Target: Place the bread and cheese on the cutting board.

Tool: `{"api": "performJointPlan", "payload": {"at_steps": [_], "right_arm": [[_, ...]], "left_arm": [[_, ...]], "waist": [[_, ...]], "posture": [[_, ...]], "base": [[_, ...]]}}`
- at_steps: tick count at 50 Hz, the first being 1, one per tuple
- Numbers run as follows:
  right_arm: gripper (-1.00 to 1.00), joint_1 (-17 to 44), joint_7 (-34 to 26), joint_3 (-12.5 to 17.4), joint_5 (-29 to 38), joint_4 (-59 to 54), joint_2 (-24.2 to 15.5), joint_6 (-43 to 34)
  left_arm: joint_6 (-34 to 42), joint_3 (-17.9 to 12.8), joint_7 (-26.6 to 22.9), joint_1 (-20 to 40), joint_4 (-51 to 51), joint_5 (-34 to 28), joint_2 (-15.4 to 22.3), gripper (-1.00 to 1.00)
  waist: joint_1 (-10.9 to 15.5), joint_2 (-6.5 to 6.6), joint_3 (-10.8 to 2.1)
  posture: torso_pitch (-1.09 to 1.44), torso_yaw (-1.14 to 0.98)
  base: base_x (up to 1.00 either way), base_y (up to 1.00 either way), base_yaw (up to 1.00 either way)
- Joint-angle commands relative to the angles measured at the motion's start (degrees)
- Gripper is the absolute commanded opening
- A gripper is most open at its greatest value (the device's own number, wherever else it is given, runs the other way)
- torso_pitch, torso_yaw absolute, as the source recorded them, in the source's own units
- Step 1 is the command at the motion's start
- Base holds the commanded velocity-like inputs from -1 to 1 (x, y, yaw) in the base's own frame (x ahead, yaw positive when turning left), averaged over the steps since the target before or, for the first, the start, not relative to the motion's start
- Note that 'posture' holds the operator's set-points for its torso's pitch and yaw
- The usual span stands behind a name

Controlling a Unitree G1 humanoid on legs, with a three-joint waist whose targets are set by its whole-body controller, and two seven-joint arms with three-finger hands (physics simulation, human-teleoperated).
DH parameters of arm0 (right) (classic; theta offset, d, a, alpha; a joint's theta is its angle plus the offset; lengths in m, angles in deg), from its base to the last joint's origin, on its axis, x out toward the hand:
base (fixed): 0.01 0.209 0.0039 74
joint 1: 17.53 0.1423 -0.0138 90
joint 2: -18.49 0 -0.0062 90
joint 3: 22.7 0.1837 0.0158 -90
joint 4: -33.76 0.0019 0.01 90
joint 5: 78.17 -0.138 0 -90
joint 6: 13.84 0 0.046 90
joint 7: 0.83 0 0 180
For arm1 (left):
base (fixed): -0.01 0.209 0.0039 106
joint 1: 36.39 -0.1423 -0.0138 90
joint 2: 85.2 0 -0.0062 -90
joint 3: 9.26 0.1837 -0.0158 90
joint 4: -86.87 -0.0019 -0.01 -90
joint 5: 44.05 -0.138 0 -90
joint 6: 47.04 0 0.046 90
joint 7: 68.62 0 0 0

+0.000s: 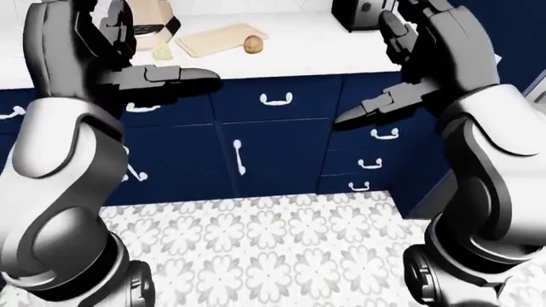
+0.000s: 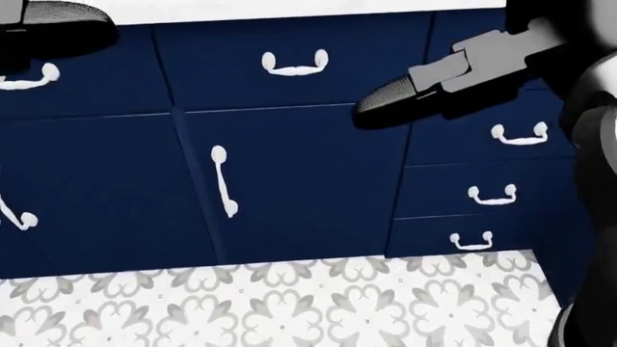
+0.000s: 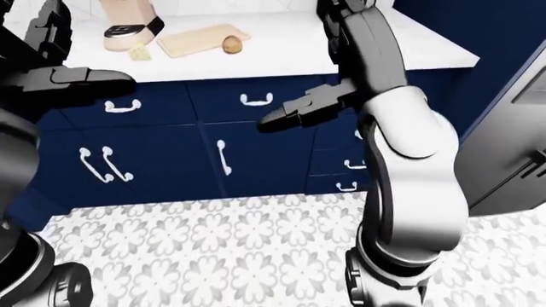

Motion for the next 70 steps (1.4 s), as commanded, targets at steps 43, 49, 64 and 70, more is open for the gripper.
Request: {"api": "performJointPlan", "payload": {"at_steps": [43,49,64,70], "right_arm": [[1.0,0.15,-0.81,-1.39,-0.79,-0.99,2.6,3.88],[1.0,0.17,-0.74,-2.43,-0.68,-2.52,3.0,4.7],[1.0,-0.18,-1.61,-2.98,0.96,-3.22,3.65,5.08],[1.0,-0.43,-1.75,-2.8,1.16,-3.4,3.91,5.28]], "left_arm": [[-4.54,-1.91,-1.49,-2.56,1.26,-1.4,2.39,1.0],[-4.24,-1.87,-2.0,-2.32,1.47,-2.21,1.95,1.0],[-4.43,-0.87,-4.08,-2.69,2.09,-5.82,0.6,1.0],[-4.25,-0.77,-4.25,-2.75,2.37,-6.36,0.25,1.0]], "waist": [[-0.41,4.12,-2.25],[-0.67,1.05,-1.95],[-0.13,1.5,-0.71],[-0.54,3.98,-0.35]], "posture": [[0.0,0.0],[0.0,0.0],[0.0,0.0],[0.0,0.0]], "base": [[0.0,0.26,0.0],[0.0,0.24,0.0],[0.14,0.0,0.0],[0.53,0.0,0.0]]}}
